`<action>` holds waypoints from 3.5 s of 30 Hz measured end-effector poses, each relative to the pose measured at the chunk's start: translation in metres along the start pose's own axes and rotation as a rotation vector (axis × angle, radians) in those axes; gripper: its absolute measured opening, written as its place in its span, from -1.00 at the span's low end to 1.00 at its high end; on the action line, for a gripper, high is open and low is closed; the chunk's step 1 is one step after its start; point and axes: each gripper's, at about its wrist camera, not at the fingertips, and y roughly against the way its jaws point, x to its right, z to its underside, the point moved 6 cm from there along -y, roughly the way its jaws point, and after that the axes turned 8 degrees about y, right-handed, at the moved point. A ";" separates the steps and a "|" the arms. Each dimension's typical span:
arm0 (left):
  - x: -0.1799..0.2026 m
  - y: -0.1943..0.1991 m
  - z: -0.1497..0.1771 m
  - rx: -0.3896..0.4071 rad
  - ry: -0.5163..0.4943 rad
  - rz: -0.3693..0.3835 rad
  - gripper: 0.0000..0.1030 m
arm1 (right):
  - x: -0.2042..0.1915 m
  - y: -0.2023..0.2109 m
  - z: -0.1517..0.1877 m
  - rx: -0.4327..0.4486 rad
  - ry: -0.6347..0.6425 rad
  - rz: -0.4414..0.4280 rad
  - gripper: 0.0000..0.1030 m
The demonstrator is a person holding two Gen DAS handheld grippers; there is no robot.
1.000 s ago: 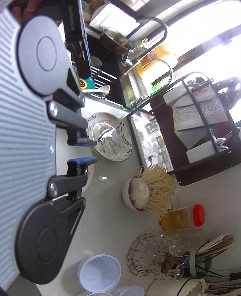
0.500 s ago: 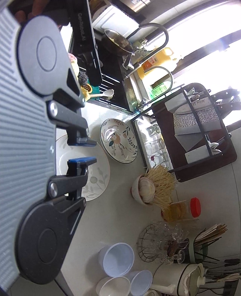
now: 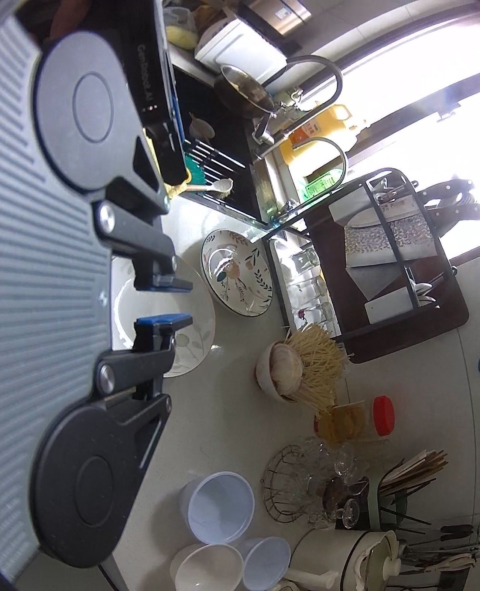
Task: Organize plates and bowls
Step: 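Move both grippers toward the large floral-patterned bowl, then close the left gripper on the floral bowl rim while the right gripper grips it too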
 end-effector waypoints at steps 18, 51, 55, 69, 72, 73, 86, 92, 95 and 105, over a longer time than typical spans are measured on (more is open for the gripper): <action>0.051 -0.002 0.029 0.025 0.032 -0.096 0.44 | 0.046 0.002 0.018 -0.044 0.051 -0.102 -0.68; -0.026 -0.112 -0.038 -0.022 0.053 -0.154 0.44 | 0.048 -0.116 -0.028 -0.138 -0.005 -0.126 0.09; -0.051 -0.139 -0.056 -0.047 0.067 -0.141 0.44 | 0.043 -0.147 -0.038 -0.170 -0.036 -0.123 0.09; -0.123 -0.224 -0.083 -0.130 0.132 -0.102 0.42 | 0.024 -0.235 -0.052 -0.258 -0.063 -0.077 -0.03; -0.135 -0.239 -0.086 -0.144 0.141 -0.101 0.42 | 0.028 -0.254 -0.050 -0.278 -0.083 -0.054 -0.03; -0.139 -0.244 -0.087 -0.149 0.147 -0.097 0.42 | 0.029 -0.260 -0.050 -0.282 -0.087 -0.041 -0.03; -0.178 -0.289 -0.106 -0.163 0.192 -0.054 -0.16 | 0.035 -0.321 -0.052 -0.312 -0.095 0.048 -0.30; -0.183 -0.304 -0.108 -0.190 0.232 -0.031 -0.38 | 0.040 -0.329 -0.054 -0.297 -0.118 0.068 -0.45; -0.187 -0.309 -0.109 -0.203 0.253 -0.035 -0.48 | 0.039 -0.335 -0.054 -0.298 -0.117 0.066 -0.52; -0.192 -0.316 -0.111 -0.213 0.240 -0.026 -0.69 | 0.035 -0.345 -0.051 -0.313 -0.123 0.079 -0.71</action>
